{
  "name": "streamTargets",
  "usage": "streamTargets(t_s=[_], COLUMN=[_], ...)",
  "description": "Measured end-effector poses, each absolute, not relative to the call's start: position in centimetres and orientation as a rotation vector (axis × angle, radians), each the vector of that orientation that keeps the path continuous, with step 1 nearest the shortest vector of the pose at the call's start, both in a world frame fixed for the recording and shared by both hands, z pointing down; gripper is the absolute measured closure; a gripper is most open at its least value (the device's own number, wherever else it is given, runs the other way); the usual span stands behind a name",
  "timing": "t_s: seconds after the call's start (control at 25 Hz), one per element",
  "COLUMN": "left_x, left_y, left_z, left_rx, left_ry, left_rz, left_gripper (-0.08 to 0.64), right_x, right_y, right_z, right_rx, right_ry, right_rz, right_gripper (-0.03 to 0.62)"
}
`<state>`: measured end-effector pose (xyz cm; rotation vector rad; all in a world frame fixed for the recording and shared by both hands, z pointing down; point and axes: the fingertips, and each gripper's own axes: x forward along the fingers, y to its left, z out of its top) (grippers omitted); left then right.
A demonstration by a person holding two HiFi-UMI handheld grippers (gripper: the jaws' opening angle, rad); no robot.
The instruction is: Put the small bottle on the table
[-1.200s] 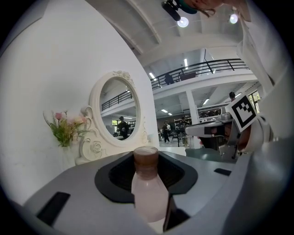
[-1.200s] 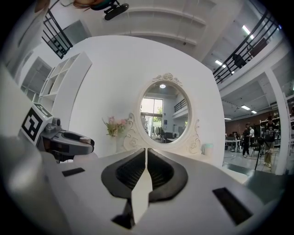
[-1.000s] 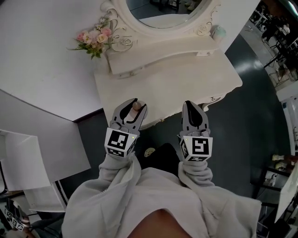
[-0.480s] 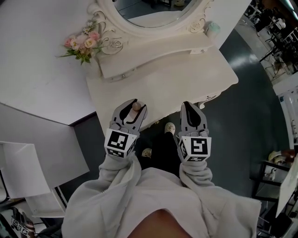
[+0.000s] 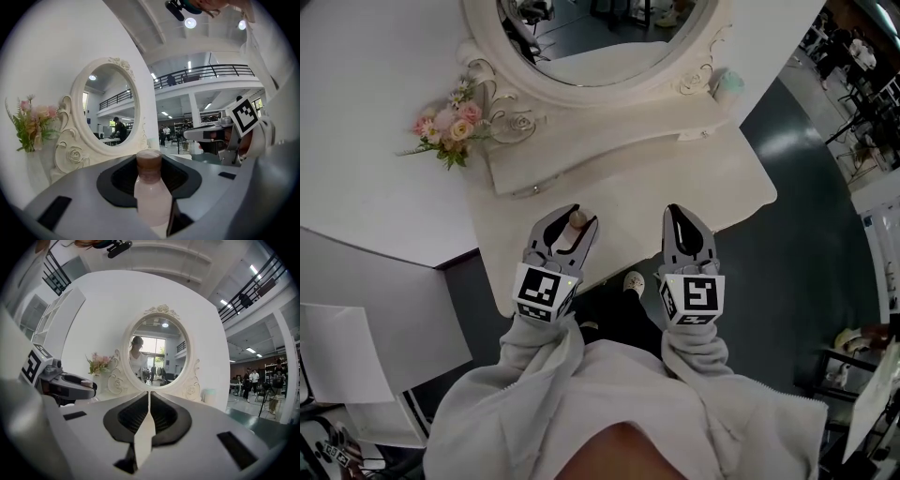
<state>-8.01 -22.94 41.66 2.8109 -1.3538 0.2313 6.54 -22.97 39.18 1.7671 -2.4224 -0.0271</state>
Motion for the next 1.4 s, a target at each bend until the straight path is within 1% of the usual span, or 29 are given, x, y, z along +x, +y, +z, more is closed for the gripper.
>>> streamTargets(t_s=[0.28,0.48,1.16,1.4], left_x=[-6.5,-5.7,-1.3,-0.3], left_y=[-27.5,-28.9,-35.5,-38.0], left_z=[41.2,40.2,41.0,40.6], left_rx=[2.774,2.768,2.727,2.728], left_ry=[-1.398,-1.404,-1.450,-1.458], left_rz=[0.236,0.242,0.241,0.246], left_gripper=[0.408,0.408,0.408,0.408], right_x=[7.9,8.7,13.4,13.8], right_y=[-27.6,-29.3,-36.2,-38.1], right_z=[39.3,38.5,39.6,40.5], right_rx=[1.709,1.697,1.660,1.620], right_ry=[-2.450,-2.461,-2.482,-2.501], right_rz=[-0.011,0.000,0.019,0.060], right_gripper=[0.555,0.555,0.555,0.555])
